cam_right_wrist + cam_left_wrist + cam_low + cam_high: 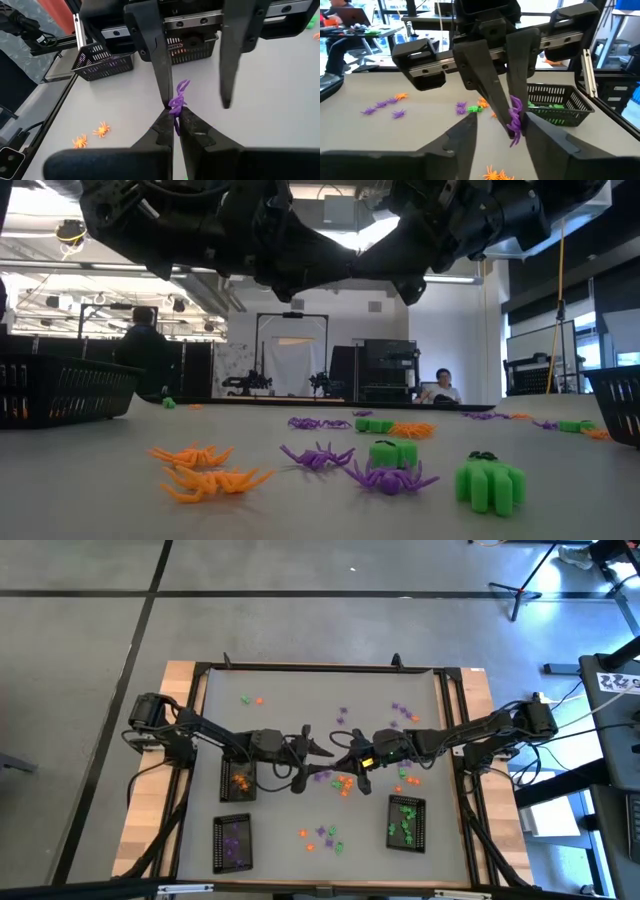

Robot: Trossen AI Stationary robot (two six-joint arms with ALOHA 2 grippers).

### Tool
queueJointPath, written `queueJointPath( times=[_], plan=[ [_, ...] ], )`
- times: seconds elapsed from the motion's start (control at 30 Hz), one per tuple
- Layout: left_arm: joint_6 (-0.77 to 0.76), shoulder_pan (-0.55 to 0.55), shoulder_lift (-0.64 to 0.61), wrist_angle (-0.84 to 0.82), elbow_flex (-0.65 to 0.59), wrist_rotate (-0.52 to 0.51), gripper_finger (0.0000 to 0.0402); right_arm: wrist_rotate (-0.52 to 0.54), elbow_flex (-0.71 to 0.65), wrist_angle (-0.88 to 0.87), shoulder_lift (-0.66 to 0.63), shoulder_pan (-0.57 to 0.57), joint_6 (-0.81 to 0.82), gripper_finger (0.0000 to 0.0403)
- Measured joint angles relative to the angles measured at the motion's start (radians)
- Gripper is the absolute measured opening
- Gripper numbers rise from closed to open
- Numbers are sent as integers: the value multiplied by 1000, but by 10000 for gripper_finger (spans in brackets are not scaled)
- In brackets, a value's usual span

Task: Sort Halloween decoration
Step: Put the purple spider toy into the bottom left black basket

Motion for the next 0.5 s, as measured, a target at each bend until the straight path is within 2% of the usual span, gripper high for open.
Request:
queueJointPath(
  times=[0.37,0.5],
  plan=[
    [57,-14,0,-1,0,-7,15,19,0,-1,0,0,-1,17],
    [58,-17,0,-1,0,-34,5,20,0,-1,0,0,-18,57]
  ],
)
